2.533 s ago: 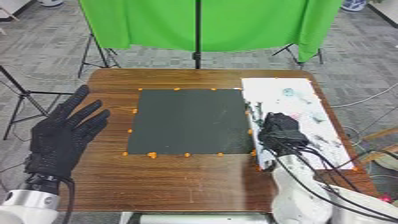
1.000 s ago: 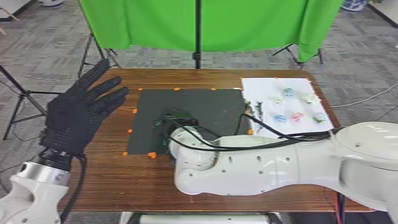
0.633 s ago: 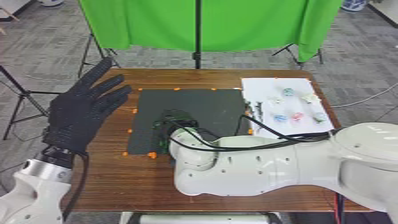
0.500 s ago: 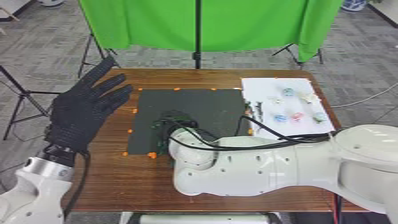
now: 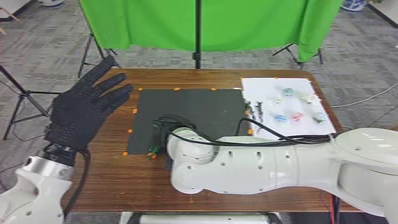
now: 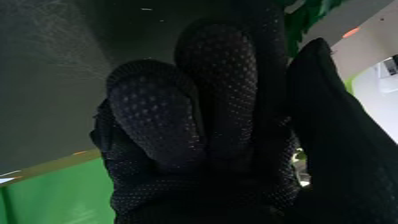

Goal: Arrange flowers

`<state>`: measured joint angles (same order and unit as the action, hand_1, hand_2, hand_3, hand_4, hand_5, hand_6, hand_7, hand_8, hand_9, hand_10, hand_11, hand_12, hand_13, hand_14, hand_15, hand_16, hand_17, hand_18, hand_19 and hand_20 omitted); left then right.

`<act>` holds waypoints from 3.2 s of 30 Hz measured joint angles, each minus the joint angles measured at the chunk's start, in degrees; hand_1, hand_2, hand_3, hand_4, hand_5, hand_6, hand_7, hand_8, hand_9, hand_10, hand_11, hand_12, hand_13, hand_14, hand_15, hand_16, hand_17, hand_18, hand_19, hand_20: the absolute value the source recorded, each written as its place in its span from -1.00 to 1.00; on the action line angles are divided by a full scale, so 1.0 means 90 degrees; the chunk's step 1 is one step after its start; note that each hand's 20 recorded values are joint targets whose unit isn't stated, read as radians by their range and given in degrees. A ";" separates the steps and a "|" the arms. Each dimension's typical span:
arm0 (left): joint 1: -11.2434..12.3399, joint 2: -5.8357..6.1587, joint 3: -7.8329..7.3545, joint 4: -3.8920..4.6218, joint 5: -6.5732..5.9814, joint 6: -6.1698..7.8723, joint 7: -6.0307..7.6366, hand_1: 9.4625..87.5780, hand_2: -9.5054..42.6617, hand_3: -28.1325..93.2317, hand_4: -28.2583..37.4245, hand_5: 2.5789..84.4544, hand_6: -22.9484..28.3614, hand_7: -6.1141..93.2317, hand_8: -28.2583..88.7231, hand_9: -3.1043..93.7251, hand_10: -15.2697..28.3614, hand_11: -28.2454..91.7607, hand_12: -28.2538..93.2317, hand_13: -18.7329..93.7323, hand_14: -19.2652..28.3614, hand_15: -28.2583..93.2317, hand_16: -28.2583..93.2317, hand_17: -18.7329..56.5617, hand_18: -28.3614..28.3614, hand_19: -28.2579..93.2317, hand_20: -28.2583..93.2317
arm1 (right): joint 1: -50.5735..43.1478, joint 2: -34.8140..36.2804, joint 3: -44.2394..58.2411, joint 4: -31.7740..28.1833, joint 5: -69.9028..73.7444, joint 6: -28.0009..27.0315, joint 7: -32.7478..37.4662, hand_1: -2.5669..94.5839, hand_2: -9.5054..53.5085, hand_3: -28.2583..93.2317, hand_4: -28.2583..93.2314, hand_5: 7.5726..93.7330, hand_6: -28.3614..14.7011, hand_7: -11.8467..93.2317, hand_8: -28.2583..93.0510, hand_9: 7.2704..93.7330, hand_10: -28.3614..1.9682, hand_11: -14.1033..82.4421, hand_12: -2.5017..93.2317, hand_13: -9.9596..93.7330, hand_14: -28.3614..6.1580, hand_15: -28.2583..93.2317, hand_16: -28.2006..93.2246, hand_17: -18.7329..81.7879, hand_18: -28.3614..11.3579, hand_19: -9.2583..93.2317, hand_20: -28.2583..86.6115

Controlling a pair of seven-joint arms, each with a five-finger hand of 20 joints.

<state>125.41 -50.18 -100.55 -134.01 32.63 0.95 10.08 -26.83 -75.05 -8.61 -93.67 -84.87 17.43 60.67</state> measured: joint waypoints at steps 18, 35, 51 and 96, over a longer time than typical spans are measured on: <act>0.0148 0.0056 0.0002 -0.0021 -0.0002 0.0063 0.0172 -0.66 -0.39 0.70 -0.91 -0.45 0.06 -0.58 -0.70 -0.49 0.47 -0.24 -0.32 -0.42 0.75 -0.09 -0.53 -1.00 0.82 0.09 -0.39 | 0.0334 -0.0012 -0.0369 0.0083 -0.0238 0.0114 0.0241 -0.25 -0.52 0.50 -1.00 0.62 0.30 -0.51 -0.74 1.00 0.15 0.06 -0.56 0.80 0.08 0.57 -0.23 0.28 -0.77 1.00 0.11; 0.0186 0.0038 -0.0032 -0.0056 -0.0001 0.0087 0.0129 -0.66 -0.39 0.70 -0.91 -0.45 0.06 -0.57 -0.70 -0.49 0.47 -0.24 -0.32 -0.42 0.75 -0.08 -0.53 -1.00 0.82 0.09 -0.39 | 0.0312 0.0075 -0.0292 -0.0061 -0.0319 -0.0101 0.0171 -0.25 -0.56 0.50 -1.00 0.72 0.33 -0.52 -0.74 1.00 0.13 0.06 -0.56 0.80 0.06 0.57 -0.23 0.27 -0.80 1.00 0.11; 0.0283 0.0038 -0.0044 -0.0100 -0.0003 0.0205 0.0136 -0.66 -0.39 0.70 -0.91 -0.45 0.06 -0.57 -0.70 -0.49 0.47 -0.24 -0.32 -0.42 0.75 -0.08 -0.54 -1.00 0.82 0.09 -0.39 | 0.0270 0.0094 -0.0247 -0.0214 -0.0429 -0.0384 0.0047 -0.27 -0.58 0.51 -1.00 0.75 0.32 -0.52 -0.74 1.00 0.13 0.06 -0.55 0.80 0.05 0.58 -0.23 0.28 -0.83 1.00 0.10; 0.0414 -0.0048 -0.0068 -0.0148 -0.0009 0.0302 0.0103 -0.66 -0.38 0.70 -0.91 -0.45 0.07 -0.57 -0.70 -0.48 0.49 -0.23 -0.32 -0.42 0.76 -0.08 -0.54 -1.00 0.82 0.09 -0.39 | 0.0232 0.0321 -0.0030 -0.0135 -0.0409 -0.0929 -0.0096 -0.43 -0.51 0.58 -0.92 0.13 0.16 -0.55 -0.73 0.83 -0.08 0.12 -0.54 0.72 -0.05 0.64 -0.28 0.20 -0.92 1.00 0.09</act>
<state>129.14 -50.61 -101.16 -135.35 32.55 3.66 11.01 -24.75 -72.16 -8.88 -94.88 -88.55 9.07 59.81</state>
